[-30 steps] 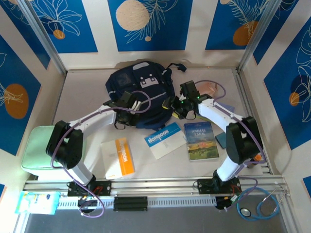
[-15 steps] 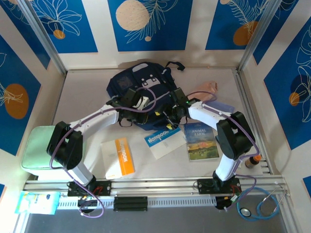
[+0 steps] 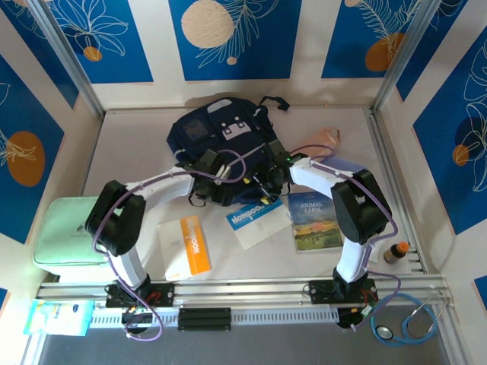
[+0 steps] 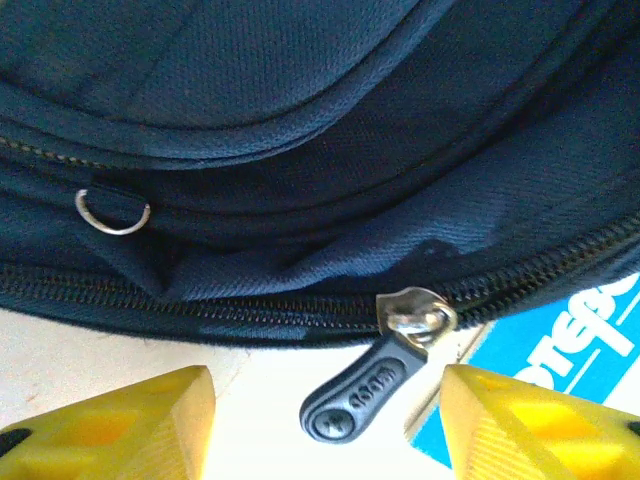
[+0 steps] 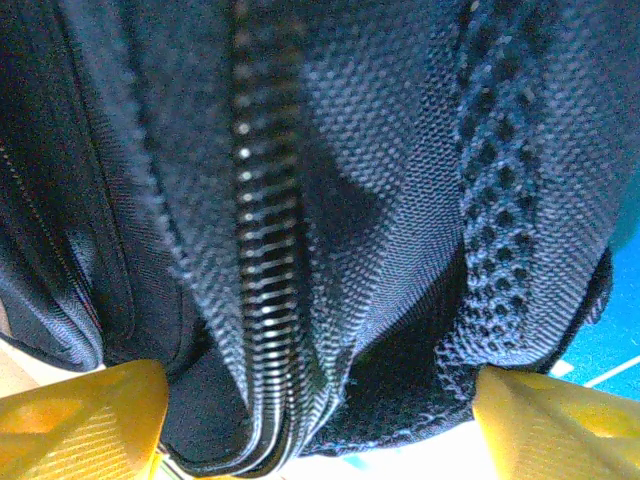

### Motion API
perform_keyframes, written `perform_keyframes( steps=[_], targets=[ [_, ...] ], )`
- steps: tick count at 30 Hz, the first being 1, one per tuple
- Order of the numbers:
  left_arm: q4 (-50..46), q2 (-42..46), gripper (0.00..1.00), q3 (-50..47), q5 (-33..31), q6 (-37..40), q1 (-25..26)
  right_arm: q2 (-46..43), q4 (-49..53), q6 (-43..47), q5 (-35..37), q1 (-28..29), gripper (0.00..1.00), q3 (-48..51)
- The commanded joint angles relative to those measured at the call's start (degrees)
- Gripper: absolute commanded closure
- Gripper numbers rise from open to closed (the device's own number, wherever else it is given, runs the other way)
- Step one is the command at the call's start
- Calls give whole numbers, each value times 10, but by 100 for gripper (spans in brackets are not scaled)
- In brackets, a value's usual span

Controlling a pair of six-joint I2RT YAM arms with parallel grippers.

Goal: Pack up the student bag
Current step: Unzip the student bag at the top-center of the table.

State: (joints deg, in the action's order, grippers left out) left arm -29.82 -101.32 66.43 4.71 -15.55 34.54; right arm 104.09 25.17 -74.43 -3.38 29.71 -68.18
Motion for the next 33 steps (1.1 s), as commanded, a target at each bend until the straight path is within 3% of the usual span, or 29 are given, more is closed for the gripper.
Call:
perform_keyframes(
  steps=[1,9,21,26,33],
  targets=[
    [-1,-20,40,32,29,5,-8,16,16,1,11,-2,19,-5],
    [4,-8,57,28,89,3,-8,18,13,3,12,-2,22,-2],
    [-20,-5,80,39,69,-3,-9,30,16,10,17,-2,30,-6],
    [-37,-4,93,44,62,4,-10,32,18,13,23,-2,41,-6],
    [-88,22,100,34,28,39,-22,24,28,24,48,-1,52,-8]
  ],
)
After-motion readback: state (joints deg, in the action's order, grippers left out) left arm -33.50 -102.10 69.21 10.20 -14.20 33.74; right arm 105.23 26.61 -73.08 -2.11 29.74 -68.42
